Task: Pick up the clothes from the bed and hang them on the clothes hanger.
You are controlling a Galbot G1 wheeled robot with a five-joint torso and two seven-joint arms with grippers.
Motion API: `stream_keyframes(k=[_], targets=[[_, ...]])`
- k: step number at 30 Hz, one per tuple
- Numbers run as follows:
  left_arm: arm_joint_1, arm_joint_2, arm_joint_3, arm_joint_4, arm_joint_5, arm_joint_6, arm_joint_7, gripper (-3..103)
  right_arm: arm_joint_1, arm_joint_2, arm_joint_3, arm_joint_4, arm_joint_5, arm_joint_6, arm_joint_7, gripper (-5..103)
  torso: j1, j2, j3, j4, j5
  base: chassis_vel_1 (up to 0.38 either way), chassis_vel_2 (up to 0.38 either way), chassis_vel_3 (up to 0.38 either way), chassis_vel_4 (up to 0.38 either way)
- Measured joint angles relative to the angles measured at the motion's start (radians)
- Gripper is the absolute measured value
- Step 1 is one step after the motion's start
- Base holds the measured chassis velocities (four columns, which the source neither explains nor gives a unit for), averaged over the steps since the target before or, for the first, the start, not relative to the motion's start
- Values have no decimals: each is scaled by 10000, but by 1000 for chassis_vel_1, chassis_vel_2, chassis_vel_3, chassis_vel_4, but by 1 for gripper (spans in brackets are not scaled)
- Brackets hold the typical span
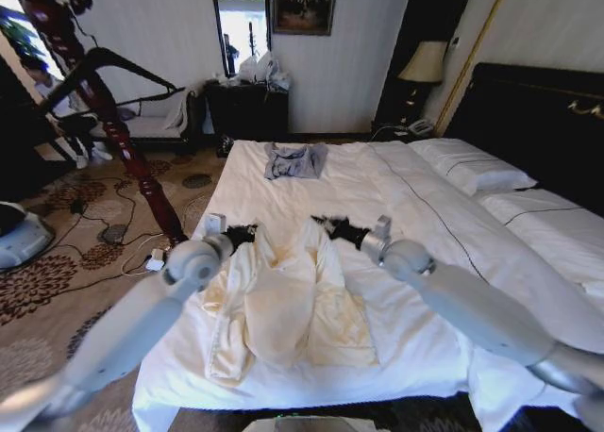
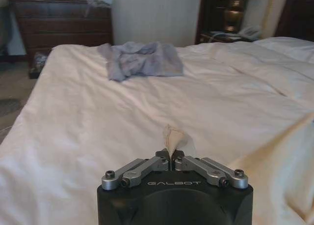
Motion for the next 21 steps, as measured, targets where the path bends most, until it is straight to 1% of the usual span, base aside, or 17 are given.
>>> stream_keyframes(k=[1, 3, 4, 5, 7, 9, 12, 15, 16, 18, 19, 21], targets=[[-45, -210, -38, 375, 106, -35, -42, 0, 40, 254, -40, -558, -241, 128, -74, 1, -1, 1, 0, 2, 0, 0, 0, 0, 0], [-86, -482, -106, 854, 216, -47, -224, 0, 154, 570, -54, -1178, -406, 219, -101, 1, 0, 0, 0, 7, -1, 0, 0, 0, 0], [-101, -752, -266, 1229, 280, -12, -580, 0, 332, 903, 32, -1719, -629, 253, -89, 1, 1, 0, 1, 3, 0, 0, 0, 0, 0], [-127, -813, -398, 1338, 284, 17, -792, 0, 441, 982, 162, -1875, -814, 245, -22, 1, 0, 0, 1, 4, -1, 0, 0, 0, 0], [-142, -824, -442, 1374, 283, 22, -866, 0, 485, 999, 212, -1924, -880, 235, 14, 1, 0, 0, 1, 5, -1, 0, 0, 0, 0], [-335, -784, -743, 1609, 235, 16, -1167, 0, 784, 1010, 534, -2154, -1294, 162, 209, 1, 0, 1, 0, 5, -4, 0, 0, 0, 0], [-441, -703, -901, 1714, 195, -31, -1174, 0, 938, 971, 688, -2254, -1414, 161, 263, 1, 0, 1, 0, 5, -3, 0, 0, 0, 0], [-378, -585, -920, 1738, 182, -184, -922, 0, 968, 950, 795, -2391, -1398, 190, 431, 1, 0, 3, -1, 5, -1, 0, 0, 0, 0], [-378, -585, -920, 1738, 182, -184, -922, 0, 968, 950, 795, -2391, -1398, 190, 431, 1, 0, 3, -1, 5, -1, 0, 0, 0, 0], [-153, -705, -710, 1691, 436, -335, -551, 0, 717, 1027, 668, -2430, -1414, 316, 480, 1, -1, 3, 0, 6, -4, 0, 0, 0, 0], [22, -923, -549, 1695, 601, -482, -321, 0, 488, 1142, 557, -2459, -1504, 437, 488, 1, -1, 2, 0, 4, 1, 0, 0, 0, 0], [73, -1022, -484, 1712, 633, -539, -265, 0, 412, 1192, 524, -2476, -1555, 480, 489, 1, -1, 2, -1, 3, 0, 0, 0, 0, 0]])
